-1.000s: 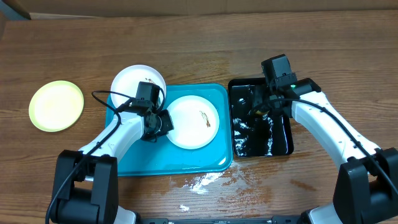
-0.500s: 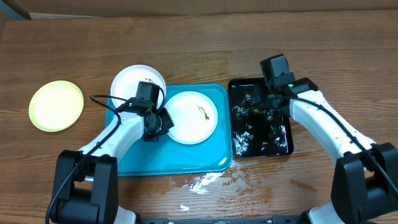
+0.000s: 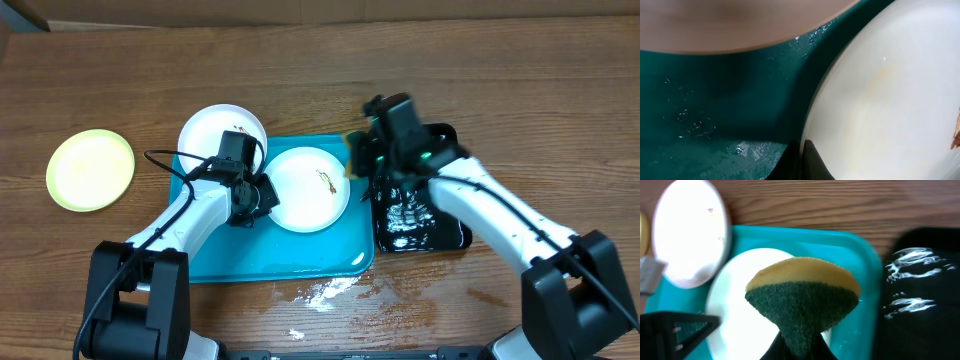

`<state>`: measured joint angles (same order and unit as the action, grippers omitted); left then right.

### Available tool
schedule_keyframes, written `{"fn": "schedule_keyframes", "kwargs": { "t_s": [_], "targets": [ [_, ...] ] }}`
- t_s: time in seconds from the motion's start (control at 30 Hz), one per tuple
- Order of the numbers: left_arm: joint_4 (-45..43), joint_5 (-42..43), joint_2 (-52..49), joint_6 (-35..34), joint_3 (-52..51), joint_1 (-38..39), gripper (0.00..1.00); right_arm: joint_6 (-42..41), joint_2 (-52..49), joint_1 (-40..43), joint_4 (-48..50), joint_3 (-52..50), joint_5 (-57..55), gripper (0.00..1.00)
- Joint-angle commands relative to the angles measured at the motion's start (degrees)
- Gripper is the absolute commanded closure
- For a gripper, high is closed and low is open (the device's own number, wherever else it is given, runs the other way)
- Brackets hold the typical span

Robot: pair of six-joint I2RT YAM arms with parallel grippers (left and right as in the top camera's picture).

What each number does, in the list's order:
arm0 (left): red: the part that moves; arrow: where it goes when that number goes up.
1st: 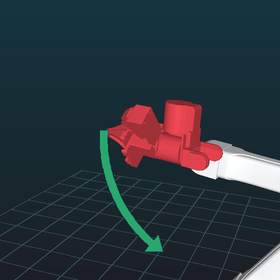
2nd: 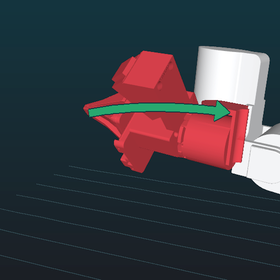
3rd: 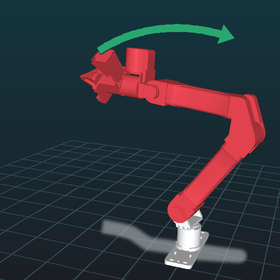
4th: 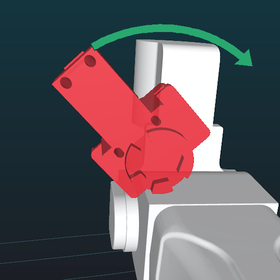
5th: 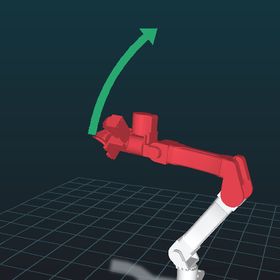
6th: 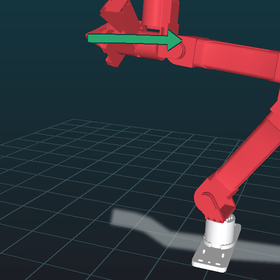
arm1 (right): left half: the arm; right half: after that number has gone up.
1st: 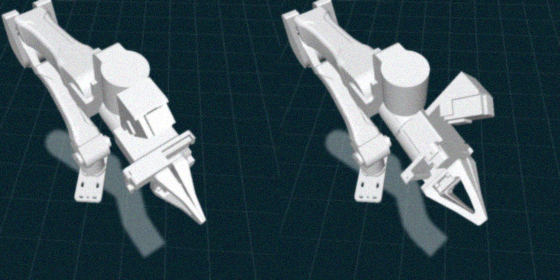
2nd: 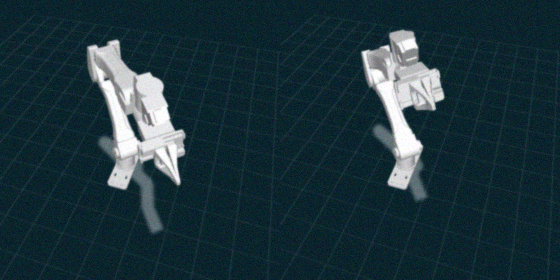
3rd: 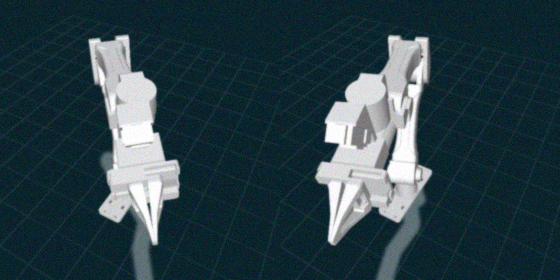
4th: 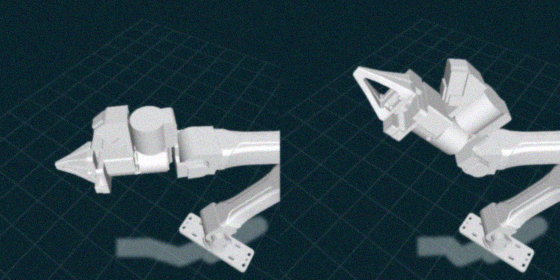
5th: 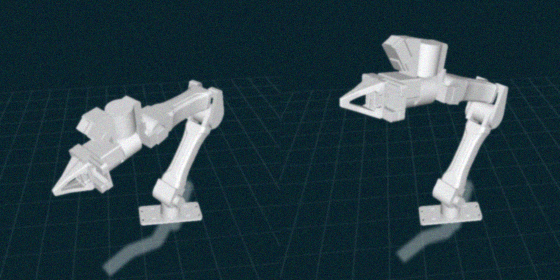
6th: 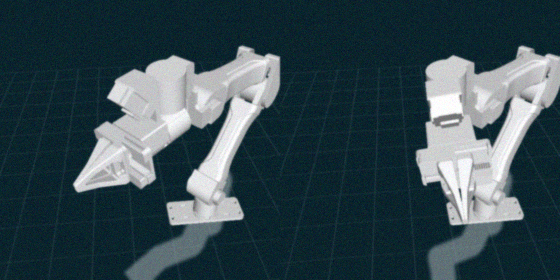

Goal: Clean dirty plates on tray and stack at the side
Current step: 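Lift the sponge with the right gripper and carry it to the white plate, then scrub the white plate with the sponge while the left gripper holds its rim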

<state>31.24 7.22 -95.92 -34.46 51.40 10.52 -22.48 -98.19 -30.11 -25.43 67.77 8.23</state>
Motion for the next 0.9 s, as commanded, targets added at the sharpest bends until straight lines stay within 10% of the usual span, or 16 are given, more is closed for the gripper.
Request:
{"fn": "schedule_keyframes", "kwargs": {
  "t_s": [0.0,0.73,0.8,0.87],
  "targets": [
    [0.04,-3.50,-0.72,3.28,0.85,0.37,0.96,0.37,-1.66,-4.42,3.02,0.87,-5.66,0.96],
    [0.07,-4.24,-0.72,4.09,0.85,0.37,0.96,5.03,-8.35,-14.19,7.67,0.85,-16.46,0.96],
    [0.09,-4.24,-0.72,4.09,0.85,0.37,0.96,5.18,-8.35,-14.19,7.54,0.83,-16.63,0.87],
    [0.20,-4.24,-0.72,4.09,0.85,0.37,0.96,5.16,-8.35,-14.19,7.54,0.83,-16.57,0.53]
  ]
}}
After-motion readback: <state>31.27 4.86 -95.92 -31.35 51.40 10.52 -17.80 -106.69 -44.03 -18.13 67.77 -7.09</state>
